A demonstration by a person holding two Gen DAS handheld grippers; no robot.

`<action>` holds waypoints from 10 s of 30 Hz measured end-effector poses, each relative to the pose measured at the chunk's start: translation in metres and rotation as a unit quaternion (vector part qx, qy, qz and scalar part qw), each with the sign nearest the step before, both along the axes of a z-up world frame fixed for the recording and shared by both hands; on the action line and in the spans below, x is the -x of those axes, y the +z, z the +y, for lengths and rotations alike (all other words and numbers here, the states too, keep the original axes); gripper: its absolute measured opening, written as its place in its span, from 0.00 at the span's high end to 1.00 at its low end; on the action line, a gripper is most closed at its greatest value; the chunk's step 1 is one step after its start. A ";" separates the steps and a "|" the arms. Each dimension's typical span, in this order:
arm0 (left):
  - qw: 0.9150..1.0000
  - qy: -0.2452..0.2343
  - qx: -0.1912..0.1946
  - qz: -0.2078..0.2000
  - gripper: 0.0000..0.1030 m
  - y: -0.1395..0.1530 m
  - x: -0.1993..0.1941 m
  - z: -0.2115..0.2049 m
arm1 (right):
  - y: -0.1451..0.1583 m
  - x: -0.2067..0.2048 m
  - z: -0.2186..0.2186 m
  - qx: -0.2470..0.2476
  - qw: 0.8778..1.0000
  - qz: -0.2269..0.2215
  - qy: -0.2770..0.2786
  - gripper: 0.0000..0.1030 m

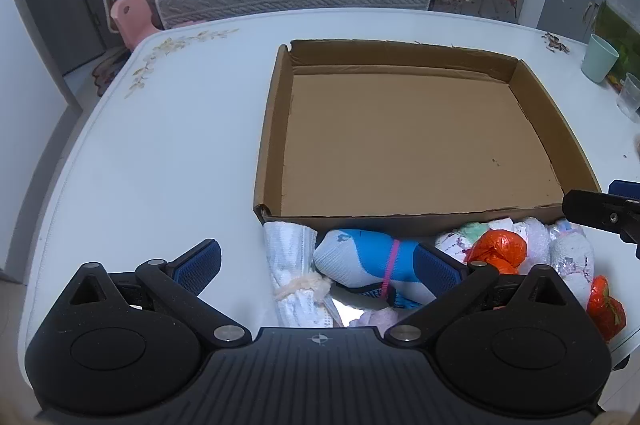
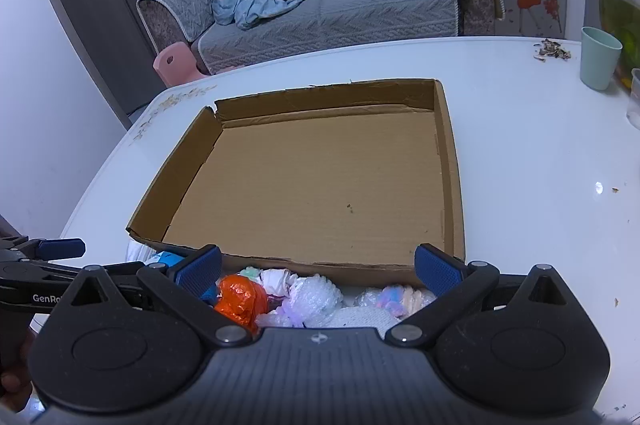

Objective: Organize objects

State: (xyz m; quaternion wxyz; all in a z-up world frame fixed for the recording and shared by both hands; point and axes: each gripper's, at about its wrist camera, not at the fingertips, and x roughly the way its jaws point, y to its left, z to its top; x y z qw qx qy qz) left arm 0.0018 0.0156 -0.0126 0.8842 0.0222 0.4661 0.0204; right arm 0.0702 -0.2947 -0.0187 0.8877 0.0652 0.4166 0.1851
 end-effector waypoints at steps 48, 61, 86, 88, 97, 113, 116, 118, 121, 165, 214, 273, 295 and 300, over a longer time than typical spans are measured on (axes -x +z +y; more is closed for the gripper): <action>1.000 -0.022 -0.015 0.013 0.01 -0.013 0.018 0.029 | -0.005 -0.001 -0.024 0.019 1.000 0.006 0.005 0.00; 0.999 -0.012 -0.001 0.040 0.01 -0.033 -0.007 0.035 | -0.010 0.012 -0.056 0.057 0.997 -0.001 0.045 0.01; 0.994 0.024 0.078 0.069 0.26 -0.056 -0.032 0.066 | -0.058 0.038 -0.050 0.105 0.982 0.053 0.150 0.56; 0.993 0.025 0.091 0.066 0.38 -0.054 -0.030 0.064 | -0.057 0.040 -0.049 0.113 0.981 0.049 0.153 0.63; 0.987 0.031 0.146 0.052 0.63 -0.050 -0.030 0.064 | -0.053 0.041 -0.058 0.110 0.983 0.038 0.142 0.75; 0.987 0.033 0.150 -0.039 0.63 0.008 -0.024 0.080 | -0.011 0.013 -0.072 0.090 0.989 -0.022 0.117 0.75; 0.988 0.023 0.142 -0.055 0.63 0.025 -0.032 0.079 | 0.005 0.002 -0.067 0.081 0.989 -0.045 0.117 0.75; 0.989 0.012 0.134 -0.069 0.63 0.037 -0.041 0.076 | 0.016 -0.008 -0.061 0.074 0.988 -0.062 0.118 0.75; 0.988 -0.008 0.123 -0.088 0.63 0.053 -0.057 0.069 | 0.029 -0.029 -0.046 0.053 0.988 -0.077 0.123 0.74; 0.992 -0.100 -0.040 -0.066 0.42 -0.064 -0.201 0.004 | -0.044 -0.214 0.134 0.048 0.988 0.053 0.136 0.73; 0.988 -0.026 0.022 -0.152 0.07 0.034 -0.018 0.081 | 0.052 -0.060 0.065 0.006 0.981 -0.134 0.139 0.14; 0.987 -0.092 0.051 -0.122 0.54 -0.071 0.153 0.063 | -0.063 0.124 0.002 0.056 0.972 -0.133 0.184 0.53; 0.977 -0.090 0.035 -0.190 0.53 0.037 0.095 0.069 | 0.033 0.072 -0.018 -0.024 0.971 -0.188 0.148 0.53; 0.976 -0.084 0.049 -0.195 0.53 0.072 0.049 0.061 | 0.052 0.032 -0.016 -0.026 0.972 -0.195 0.130 0.53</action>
